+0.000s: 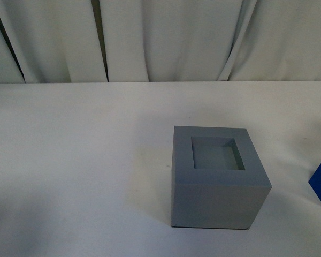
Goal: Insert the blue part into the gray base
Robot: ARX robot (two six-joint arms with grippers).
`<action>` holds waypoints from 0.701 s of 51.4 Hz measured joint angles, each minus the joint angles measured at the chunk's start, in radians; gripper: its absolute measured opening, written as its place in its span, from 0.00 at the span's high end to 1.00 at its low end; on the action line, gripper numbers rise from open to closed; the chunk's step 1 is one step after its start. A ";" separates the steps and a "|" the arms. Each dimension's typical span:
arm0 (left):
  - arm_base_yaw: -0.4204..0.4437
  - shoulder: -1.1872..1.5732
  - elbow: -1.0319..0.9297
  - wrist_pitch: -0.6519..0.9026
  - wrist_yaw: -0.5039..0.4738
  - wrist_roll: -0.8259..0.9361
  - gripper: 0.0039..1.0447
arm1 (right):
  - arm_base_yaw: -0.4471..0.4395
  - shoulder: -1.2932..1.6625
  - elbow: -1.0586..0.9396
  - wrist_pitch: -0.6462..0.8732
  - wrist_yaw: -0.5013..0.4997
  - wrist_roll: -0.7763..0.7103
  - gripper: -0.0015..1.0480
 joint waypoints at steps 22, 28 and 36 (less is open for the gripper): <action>0.000 0.000 0.000 0.000 0.000 0.000 0.06 | 0.006 0.057 0.014 0.023 0.094 -0.024 0.07; 0.000 0.000 0.000 0.000 0.000 0.000 0.06 | 0.013 0.061 0.014 0.040 0.101 -0.024 0.07; 0.000 0.000 0.000 0.000 0.000 0.000 0.06 | 0.024 0.061 0.009 0.047 0.109 -0.024 0.07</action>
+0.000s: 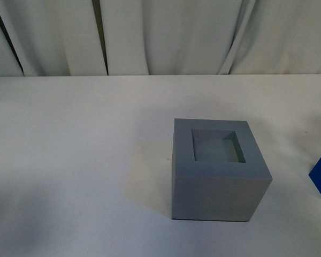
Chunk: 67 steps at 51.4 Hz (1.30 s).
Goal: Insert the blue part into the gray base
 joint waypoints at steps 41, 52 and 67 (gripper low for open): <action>0.000 0.000 0.000 0.000 0.000 0.000 0.06 | 0.013 -0.021 -0.040 -0.017 -0.003 -0.012 0.55; 0.000 0.000 0.000 0.000 0.000 0.000 0.06 | 0.057 -0.061 0.076 -0.110 -0.058 -0.002 0.55; 0.000 0.000 0.000 0.000 0.000 0.000 0.06 | 0.182 -0.095 0.190 -0.205 -0.140 0.103 0.55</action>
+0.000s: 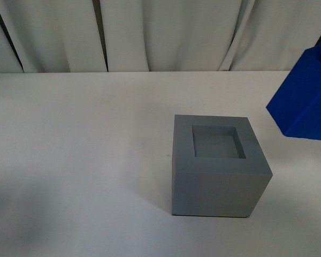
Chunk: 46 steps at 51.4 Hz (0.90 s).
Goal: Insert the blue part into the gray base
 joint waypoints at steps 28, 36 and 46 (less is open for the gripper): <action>0.000 0.000 0.000 0.000 0.000 0.000 0.06 | 0.173 0.012 0.028 0.026 0.033 0.190 0.55; 0.000 0.000 0.000 0.000 0.000 0.000 0.06 | 0.199 0.040 0.043 0.045 0.055 0.217 0.55; 0.000 0.000 0.000 0.000 0.000 0.000 0.06 | 0.219 0.064 0.043 0.068 0.066 0.243 0.55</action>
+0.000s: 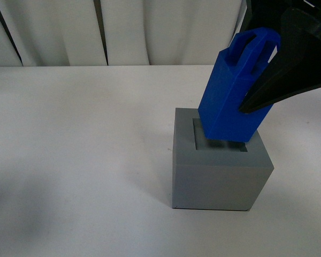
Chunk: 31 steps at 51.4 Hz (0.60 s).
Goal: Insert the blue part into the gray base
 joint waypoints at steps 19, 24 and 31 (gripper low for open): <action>0.000 0.000 0.000 0.000 0.000 0.000 0.06 | 0.024 0.053 0.036 0.019 0.019 0.028 0.55; 0.000 0.000 0.000 0.000 0.000 0.000 0.06 | 0.024 0.053 0.037 0.018 0.018 0.028 0.55; 0.000 0.000 0.000 0.000 0.000 0.000 0.06 | 0.024 0.053 0.042 0.000 0.015 0.024 0.55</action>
